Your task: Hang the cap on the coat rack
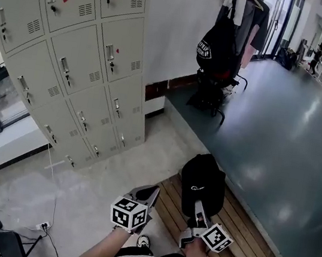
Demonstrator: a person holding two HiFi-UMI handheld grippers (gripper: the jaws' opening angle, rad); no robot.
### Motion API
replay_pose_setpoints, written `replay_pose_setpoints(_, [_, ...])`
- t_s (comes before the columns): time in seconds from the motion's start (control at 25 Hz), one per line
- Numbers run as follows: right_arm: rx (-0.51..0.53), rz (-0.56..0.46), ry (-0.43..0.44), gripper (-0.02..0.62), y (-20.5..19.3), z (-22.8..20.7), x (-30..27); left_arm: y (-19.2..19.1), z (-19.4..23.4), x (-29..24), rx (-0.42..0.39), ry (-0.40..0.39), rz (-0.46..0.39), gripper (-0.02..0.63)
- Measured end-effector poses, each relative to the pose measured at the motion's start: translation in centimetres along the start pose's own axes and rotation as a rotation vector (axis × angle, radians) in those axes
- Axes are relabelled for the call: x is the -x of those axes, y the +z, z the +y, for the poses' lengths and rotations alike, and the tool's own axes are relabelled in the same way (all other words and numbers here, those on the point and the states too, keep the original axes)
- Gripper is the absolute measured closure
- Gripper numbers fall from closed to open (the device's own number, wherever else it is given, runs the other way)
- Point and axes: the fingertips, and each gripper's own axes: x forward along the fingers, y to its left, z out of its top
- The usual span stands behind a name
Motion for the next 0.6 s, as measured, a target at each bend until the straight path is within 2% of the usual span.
replay_pose_setpoints(0.2, [-0.003, -0.003, -0.011, 0.575, 0.0, 0.5, -2.0, 1.0, 2.6, -1.1, 0.020, -0.011, 0.004, 0.603])
replay_pose_setpoints(0.32, [0.019, -0.006, -0.045, 0.575, 0.5, -0.1, -2.4, 1.3, 3.2, -2.4, 0.034, -0.020, 0.006, 0.603])
replay_pose_setpoints(0.6, [-0.027, -0.036, -0.039, 0.575, 1.2, -1.2, -5.7, 2.3, 4.3, -5.9, 0.020, -0.053, 0.032, 0.603])
